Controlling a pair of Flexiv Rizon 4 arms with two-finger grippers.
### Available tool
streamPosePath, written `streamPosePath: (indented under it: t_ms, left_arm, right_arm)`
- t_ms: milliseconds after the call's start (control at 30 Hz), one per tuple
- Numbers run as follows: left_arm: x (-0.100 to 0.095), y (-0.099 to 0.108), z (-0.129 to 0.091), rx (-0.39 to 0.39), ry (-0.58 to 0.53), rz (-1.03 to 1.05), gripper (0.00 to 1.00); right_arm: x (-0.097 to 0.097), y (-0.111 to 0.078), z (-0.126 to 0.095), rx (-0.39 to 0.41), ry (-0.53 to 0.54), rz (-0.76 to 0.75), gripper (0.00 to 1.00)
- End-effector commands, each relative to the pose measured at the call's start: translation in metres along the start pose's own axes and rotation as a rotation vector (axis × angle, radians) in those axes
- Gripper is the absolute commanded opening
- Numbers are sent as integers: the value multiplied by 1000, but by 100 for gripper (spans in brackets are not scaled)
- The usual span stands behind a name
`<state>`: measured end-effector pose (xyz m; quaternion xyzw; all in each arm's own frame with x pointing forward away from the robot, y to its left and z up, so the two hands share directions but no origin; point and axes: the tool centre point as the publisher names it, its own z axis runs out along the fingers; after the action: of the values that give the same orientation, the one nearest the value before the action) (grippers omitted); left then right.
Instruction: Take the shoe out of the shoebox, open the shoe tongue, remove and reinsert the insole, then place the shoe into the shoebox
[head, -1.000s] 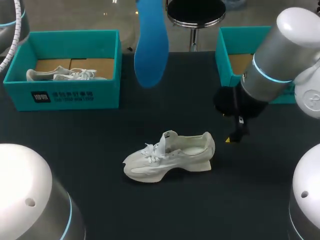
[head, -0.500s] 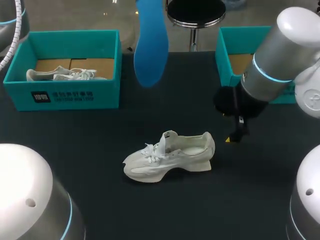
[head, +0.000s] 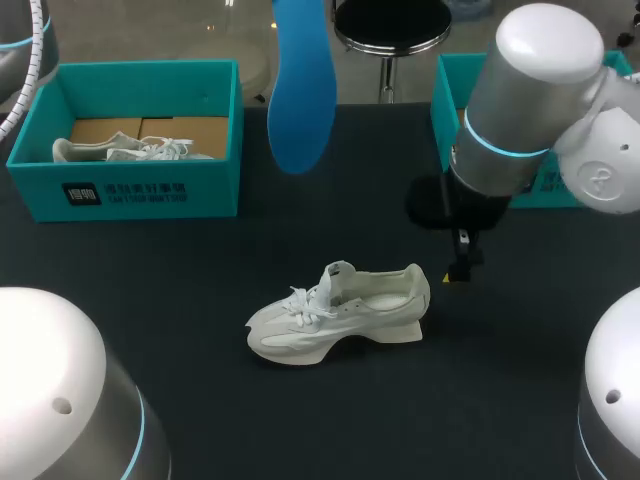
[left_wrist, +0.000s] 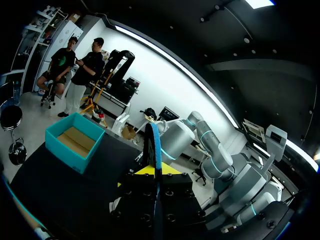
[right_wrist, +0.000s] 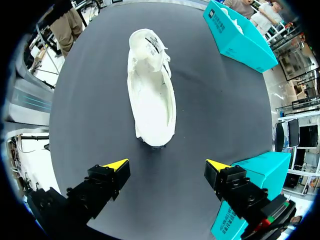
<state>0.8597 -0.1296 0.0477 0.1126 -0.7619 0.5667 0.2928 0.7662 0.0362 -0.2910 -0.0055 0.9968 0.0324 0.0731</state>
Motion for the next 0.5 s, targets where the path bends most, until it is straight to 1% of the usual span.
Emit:
streamPosePath:
  t_ms: [33,167,200,367,500]
  left_arm:
    - [-1,-1,0,-3,2,0,0]
    - [-1,-1,0,-3,2,0,0]
    - [-1,-1,0,-3,2,0,0]
    - [-1,-1,0,-3,2,0,0]
    - [-1,-1,0,-3,2,0,0]
  right_arm:
    - [-16,38,14,125,17,-6,100]
    - [-18,50,19,135,21,-24,100]
    - [-19,52,21,148,27,-28,100]
    - [-18,62,28,125,22,-18,100]
    - [-17,67,34,124,23,-11,100]
